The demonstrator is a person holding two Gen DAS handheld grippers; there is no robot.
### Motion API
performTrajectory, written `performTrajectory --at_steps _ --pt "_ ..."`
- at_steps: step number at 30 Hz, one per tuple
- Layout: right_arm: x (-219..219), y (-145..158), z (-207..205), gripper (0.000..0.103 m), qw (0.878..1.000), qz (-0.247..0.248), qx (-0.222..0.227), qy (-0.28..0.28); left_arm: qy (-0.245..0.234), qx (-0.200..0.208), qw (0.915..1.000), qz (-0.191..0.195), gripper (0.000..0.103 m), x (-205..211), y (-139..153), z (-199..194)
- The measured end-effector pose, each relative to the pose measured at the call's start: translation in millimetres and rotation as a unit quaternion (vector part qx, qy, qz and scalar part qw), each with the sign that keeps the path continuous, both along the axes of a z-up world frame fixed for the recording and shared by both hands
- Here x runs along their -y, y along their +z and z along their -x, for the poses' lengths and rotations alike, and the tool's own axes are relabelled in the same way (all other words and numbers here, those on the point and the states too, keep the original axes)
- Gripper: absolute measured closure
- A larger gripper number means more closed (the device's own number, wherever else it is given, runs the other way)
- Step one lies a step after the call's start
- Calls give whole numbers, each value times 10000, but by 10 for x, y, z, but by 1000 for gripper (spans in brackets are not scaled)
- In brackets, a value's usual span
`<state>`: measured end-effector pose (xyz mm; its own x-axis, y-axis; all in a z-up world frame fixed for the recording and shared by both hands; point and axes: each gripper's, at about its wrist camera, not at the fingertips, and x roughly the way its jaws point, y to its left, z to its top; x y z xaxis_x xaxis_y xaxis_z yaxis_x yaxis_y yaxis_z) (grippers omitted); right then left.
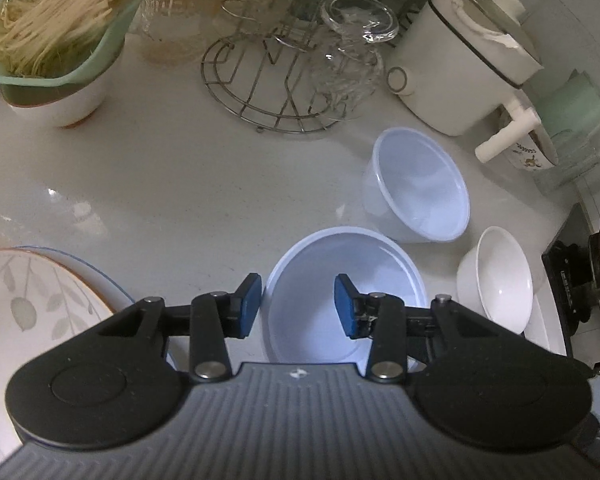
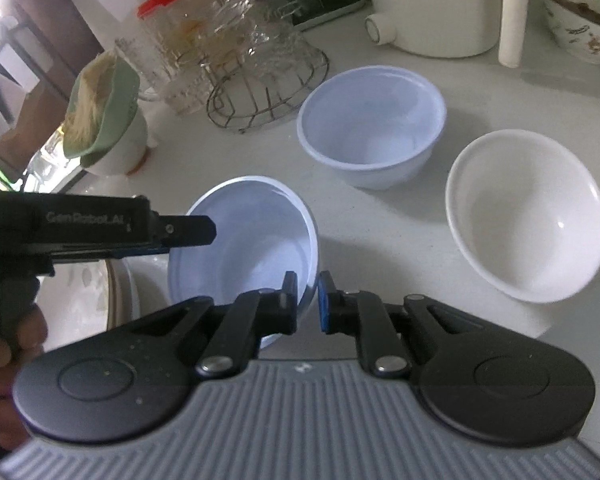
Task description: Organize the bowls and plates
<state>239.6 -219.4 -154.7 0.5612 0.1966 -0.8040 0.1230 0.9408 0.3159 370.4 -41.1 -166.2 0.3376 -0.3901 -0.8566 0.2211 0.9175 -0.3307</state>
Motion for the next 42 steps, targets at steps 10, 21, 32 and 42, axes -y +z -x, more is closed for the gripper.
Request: performTrajectory --at_steps 10,21,32,42 --pt "-85 45 -72 88 9991 386 89 157 135 16 9997 -185 43 -62 43 -16" --pt "29 293 114 65 9991 290 243 -181 132 619 9977 -224 37 -229 527 188" --pt "-92 713 507 65 9944 406 935 -298 -230 1085 9933 -328 35 -372 1018 711" --pt "-149 1190 995 65 9867 416 1514 -412 -244 1642 9859 -198 33 -599 1459 1244"
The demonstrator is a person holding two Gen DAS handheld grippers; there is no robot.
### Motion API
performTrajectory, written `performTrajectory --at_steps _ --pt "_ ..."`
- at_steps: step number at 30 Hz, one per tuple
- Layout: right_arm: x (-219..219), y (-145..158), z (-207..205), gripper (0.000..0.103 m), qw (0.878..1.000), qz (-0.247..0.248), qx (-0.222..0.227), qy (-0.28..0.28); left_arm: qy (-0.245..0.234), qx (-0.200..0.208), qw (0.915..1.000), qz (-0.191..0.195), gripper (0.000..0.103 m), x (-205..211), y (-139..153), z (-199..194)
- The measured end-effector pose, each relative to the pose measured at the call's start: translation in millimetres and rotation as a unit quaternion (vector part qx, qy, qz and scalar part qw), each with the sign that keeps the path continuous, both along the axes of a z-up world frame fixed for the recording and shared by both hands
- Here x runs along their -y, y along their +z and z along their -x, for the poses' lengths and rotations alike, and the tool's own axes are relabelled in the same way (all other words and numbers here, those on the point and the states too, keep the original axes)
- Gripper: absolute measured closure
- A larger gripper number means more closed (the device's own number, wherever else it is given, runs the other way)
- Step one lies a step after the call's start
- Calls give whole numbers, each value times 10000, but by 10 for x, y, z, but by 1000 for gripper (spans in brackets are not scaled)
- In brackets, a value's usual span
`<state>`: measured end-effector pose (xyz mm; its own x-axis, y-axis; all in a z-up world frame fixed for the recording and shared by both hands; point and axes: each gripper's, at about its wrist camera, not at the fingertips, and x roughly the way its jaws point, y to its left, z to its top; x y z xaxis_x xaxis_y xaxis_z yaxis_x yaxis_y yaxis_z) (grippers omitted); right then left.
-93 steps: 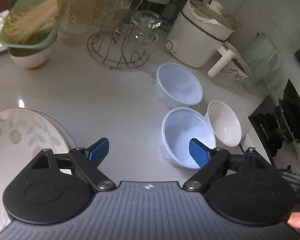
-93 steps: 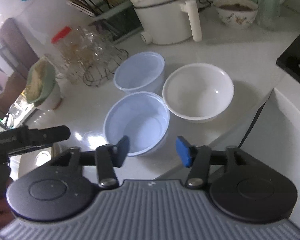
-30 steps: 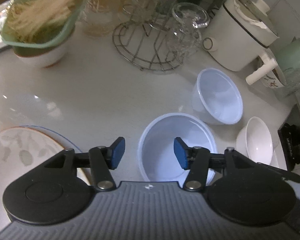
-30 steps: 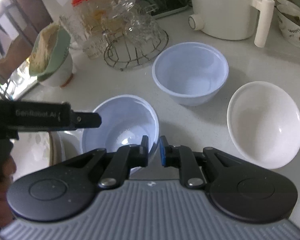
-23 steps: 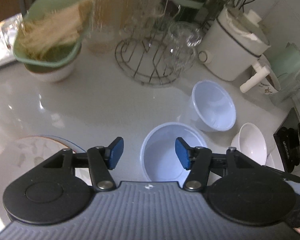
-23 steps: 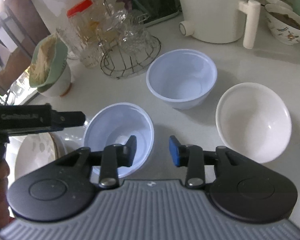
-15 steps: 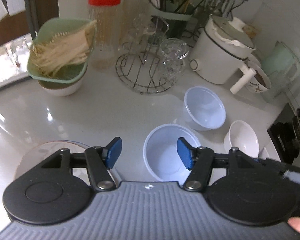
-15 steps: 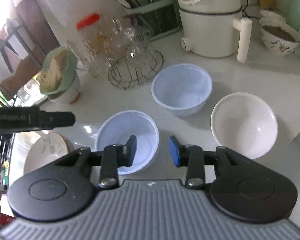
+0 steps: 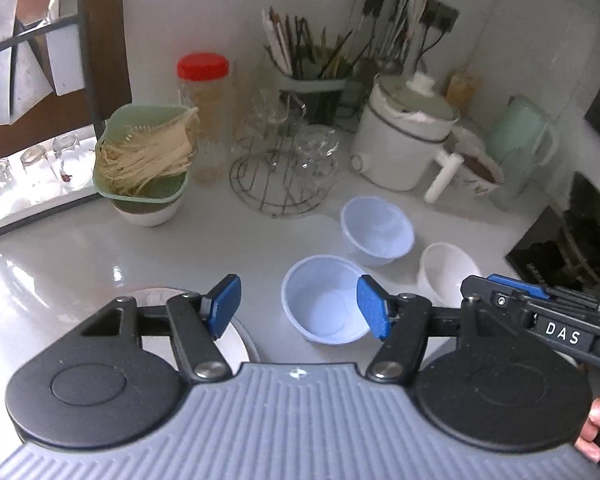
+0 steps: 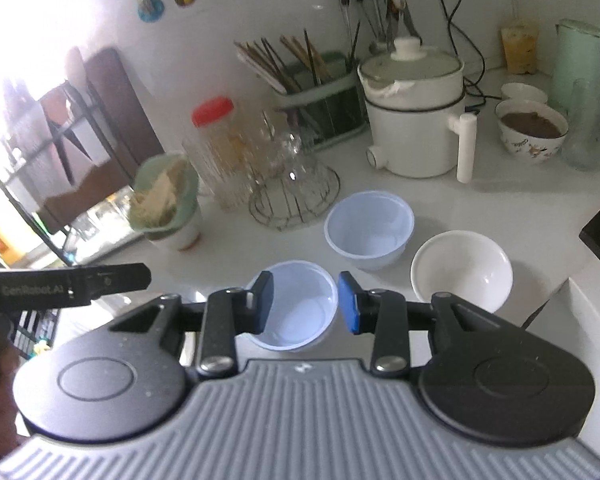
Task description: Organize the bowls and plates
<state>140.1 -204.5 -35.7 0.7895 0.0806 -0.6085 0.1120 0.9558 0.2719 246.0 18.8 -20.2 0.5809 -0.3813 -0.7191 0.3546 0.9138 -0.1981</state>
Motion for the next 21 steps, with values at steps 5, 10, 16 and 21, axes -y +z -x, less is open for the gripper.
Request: performTrajectory --at_steps 5,10,16,21 --pt "-19 138 252 65 9996 110 242 -66 82 207 9997 27 33 -85 125 235" --pt "-6 159 417 65 9993 180 271 -176 28 250 9994 237 33 -128 177 388" --pt "-1 261 652 51 9977 147 546 -368 -157 593 9977 276 33 -82 261 563" --pt "-15 259 781 51 9965 191 611 -532 -266 684 9970 236 32 -71 307 677"
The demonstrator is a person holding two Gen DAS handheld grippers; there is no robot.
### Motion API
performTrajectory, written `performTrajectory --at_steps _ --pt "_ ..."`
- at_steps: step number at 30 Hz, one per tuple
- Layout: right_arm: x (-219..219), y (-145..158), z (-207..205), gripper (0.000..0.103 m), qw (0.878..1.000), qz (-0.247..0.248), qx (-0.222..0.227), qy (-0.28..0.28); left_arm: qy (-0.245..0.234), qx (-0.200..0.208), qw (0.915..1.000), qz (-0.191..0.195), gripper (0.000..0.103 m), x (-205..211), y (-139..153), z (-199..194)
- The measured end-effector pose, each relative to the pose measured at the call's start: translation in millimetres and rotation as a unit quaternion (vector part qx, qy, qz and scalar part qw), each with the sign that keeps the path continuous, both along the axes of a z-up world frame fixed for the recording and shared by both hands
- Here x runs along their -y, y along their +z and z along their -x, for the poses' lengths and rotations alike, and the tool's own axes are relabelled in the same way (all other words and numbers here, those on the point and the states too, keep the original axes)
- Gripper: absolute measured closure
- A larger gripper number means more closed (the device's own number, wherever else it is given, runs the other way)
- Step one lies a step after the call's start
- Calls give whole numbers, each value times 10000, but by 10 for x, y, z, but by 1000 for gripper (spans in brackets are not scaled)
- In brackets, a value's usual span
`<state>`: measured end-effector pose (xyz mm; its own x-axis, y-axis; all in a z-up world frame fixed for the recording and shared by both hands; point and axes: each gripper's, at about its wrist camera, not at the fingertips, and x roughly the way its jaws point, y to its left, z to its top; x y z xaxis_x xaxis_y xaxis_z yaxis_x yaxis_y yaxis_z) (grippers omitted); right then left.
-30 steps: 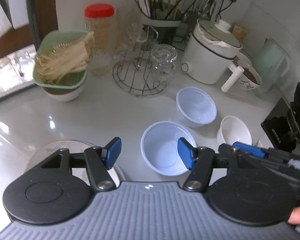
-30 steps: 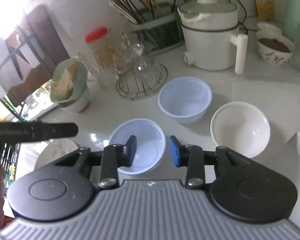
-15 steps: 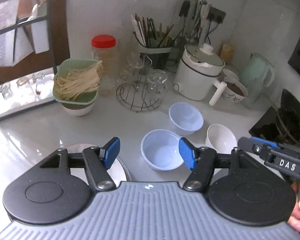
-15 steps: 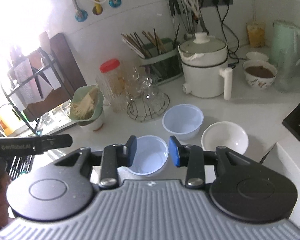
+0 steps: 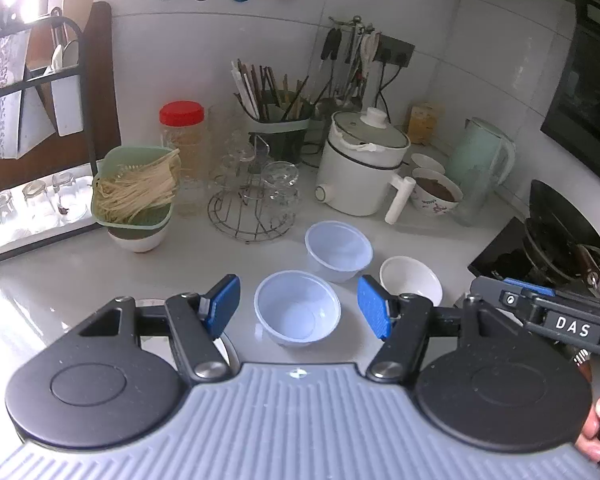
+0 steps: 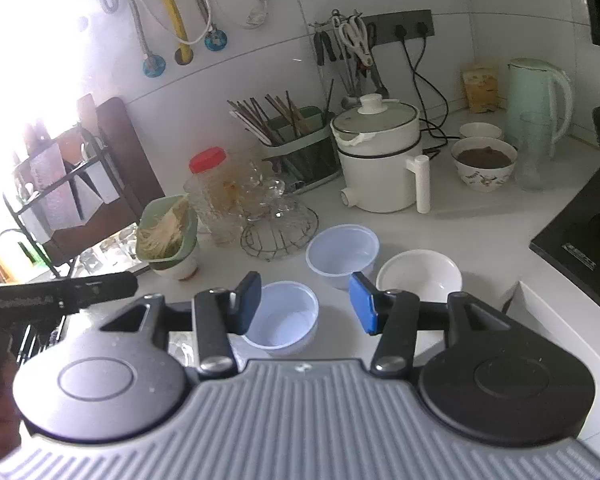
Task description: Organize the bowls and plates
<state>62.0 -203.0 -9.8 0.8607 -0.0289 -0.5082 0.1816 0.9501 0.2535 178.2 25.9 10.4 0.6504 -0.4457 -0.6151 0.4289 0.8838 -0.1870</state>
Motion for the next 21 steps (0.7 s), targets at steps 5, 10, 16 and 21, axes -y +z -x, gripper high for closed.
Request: performTrajectory --at_steps 5,10,16,21 --pt "8 8 113 29 9999 -6 77 -112 -68 12 10000 37 18 -22 31 11" --pt "31 41 142 29 9997 67 160 -176 -186 71 9998 11 9 33 56 1" --pt "101 0 135 5 9991 105 184 -362 -260 -52 9996 -54 3 141 30 -119" --pt "258 -34 59 0 9985 -38 112 -536 -278 -240 9993 -106 3 250 -41 -295"
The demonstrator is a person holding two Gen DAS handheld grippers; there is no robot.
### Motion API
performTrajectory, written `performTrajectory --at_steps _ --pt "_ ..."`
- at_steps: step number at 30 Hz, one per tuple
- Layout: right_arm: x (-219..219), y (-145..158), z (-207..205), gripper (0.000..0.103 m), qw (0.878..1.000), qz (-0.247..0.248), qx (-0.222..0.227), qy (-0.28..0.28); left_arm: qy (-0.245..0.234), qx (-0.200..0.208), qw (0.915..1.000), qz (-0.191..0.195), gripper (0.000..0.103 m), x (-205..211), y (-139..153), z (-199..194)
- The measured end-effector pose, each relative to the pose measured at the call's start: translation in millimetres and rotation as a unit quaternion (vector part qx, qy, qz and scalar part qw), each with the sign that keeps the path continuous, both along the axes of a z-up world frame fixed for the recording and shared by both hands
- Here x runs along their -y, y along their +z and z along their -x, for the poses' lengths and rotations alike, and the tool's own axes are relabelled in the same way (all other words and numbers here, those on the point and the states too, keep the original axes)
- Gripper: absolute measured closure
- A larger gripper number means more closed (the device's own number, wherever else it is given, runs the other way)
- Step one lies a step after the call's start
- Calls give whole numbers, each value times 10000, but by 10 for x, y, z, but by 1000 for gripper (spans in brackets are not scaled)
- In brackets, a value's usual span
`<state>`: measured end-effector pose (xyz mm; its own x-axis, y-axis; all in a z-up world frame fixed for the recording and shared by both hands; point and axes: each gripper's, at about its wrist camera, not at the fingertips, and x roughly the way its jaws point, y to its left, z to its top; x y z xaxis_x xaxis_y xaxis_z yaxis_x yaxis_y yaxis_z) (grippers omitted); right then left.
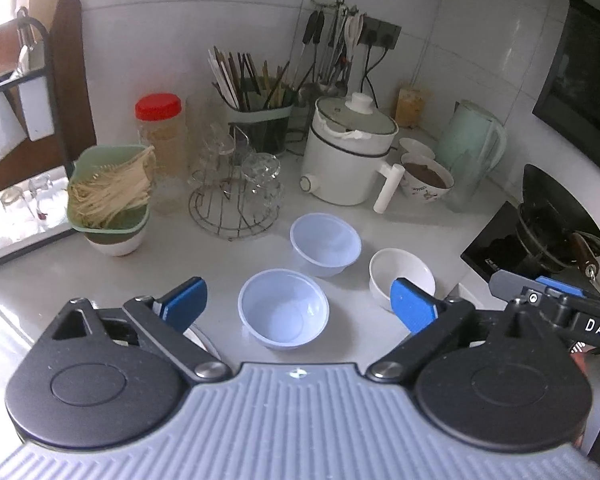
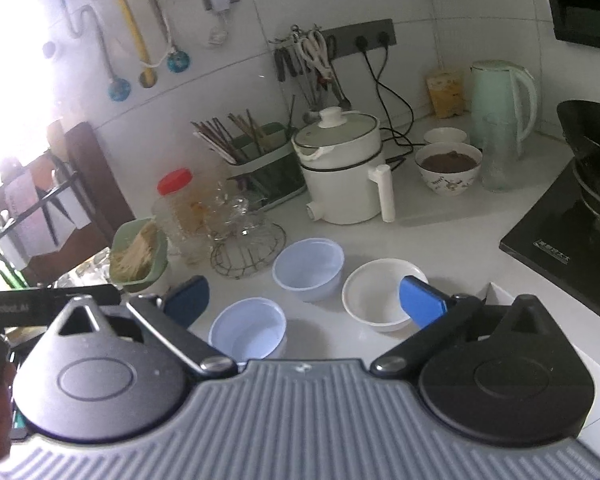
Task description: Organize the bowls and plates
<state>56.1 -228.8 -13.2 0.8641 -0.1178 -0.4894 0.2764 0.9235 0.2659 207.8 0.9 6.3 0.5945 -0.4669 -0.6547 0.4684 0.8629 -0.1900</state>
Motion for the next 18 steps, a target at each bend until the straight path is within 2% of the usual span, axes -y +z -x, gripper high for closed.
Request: performTrajectory --at_steps 9,18 --pt "211 -129 -325 0 9995 -229 -207 -100 27 -223 9997 -135 3 260 -111 -417" --pt "403 -271 -714 0 9984 -254 -499 -91 35 -429 9990 -72 3 527 -252 -832"
